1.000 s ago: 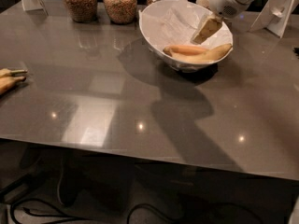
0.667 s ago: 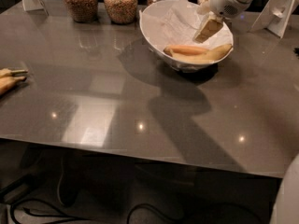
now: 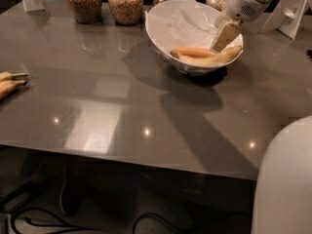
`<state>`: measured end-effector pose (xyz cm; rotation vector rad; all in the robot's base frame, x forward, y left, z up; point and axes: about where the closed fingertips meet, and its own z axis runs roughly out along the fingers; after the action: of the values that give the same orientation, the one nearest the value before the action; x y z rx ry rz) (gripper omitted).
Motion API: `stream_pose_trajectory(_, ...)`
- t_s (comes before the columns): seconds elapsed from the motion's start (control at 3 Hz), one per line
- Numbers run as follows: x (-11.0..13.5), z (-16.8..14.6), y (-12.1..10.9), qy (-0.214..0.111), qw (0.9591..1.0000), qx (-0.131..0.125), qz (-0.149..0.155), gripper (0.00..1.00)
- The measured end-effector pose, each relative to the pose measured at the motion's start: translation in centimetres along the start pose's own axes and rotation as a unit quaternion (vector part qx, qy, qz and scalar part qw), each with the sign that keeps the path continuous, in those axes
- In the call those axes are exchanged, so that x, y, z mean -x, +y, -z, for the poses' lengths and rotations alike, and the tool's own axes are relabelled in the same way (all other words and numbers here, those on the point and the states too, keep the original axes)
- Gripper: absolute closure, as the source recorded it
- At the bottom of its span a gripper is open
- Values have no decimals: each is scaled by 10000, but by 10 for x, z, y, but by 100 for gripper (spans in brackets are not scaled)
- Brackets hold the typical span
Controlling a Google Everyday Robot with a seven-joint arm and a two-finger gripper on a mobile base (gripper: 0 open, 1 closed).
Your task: Pick banana from white bowl
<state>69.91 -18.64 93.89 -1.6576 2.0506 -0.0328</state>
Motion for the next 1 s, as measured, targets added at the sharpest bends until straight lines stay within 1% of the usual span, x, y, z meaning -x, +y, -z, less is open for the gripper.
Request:
stream_pose_trajectory(0.33, -16, -4, 8, 93, 9989, 291, -359, 34)
stream_pose_trajectory(0.67, -28, -10, 11, 48, 9965, 439, -704, 35)
stream_pose_trajectory(1.0, -35, -17, 10, -20, 9942, 492, -953, 36)
